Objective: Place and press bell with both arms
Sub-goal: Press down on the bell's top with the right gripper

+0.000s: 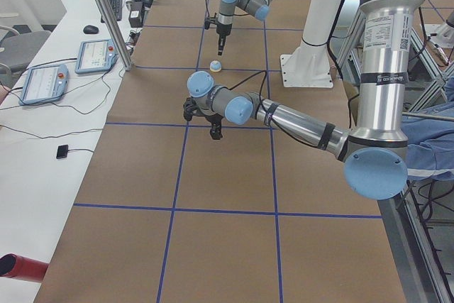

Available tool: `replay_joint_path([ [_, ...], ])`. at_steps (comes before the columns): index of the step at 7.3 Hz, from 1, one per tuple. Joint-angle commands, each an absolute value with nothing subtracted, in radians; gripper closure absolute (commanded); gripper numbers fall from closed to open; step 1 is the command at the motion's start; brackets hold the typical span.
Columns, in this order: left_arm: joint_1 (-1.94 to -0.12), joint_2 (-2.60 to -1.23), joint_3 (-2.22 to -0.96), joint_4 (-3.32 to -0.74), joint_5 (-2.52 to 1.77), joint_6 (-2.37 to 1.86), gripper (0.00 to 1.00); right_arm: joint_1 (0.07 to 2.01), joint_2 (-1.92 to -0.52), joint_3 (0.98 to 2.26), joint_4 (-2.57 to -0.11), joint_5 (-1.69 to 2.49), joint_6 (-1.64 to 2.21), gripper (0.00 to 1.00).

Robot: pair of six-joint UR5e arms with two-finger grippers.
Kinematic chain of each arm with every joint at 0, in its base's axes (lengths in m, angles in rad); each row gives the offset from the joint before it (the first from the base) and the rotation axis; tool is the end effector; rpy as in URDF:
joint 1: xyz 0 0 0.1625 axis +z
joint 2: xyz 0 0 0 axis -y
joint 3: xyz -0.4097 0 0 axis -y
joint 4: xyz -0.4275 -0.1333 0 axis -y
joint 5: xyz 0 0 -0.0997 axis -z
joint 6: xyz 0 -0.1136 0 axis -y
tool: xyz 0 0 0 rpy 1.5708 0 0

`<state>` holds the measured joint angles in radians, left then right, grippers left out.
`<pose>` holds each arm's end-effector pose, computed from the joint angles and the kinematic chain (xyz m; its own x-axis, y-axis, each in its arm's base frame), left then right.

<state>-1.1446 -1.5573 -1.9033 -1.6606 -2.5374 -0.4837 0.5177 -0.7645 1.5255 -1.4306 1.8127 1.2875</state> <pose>0.1777 -0.4877 0.4577 0.5146 0.0831 -0.8534 -0.1582 0.9874 0.0007 -0.6024 -0.4651 0.1415 0.6065 0.0331 0.7944 -0.1539 0.9851 0.0764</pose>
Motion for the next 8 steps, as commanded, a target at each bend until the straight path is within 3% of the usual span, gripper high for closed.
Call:
replay_joint_path([
  [1,-1.15,-1.548,-1.913,-1.66,-2.534,-0.474,0.05,0.517,-0.686,1.421,-1.463,1.79,1.284,1.0],
  [8,-1.149,-1.546,-1.916,-1.66,-2.534,-0.485,0.04,0.528,-0.696,1.384,-1.514,1.801,1.243,1.0],
])
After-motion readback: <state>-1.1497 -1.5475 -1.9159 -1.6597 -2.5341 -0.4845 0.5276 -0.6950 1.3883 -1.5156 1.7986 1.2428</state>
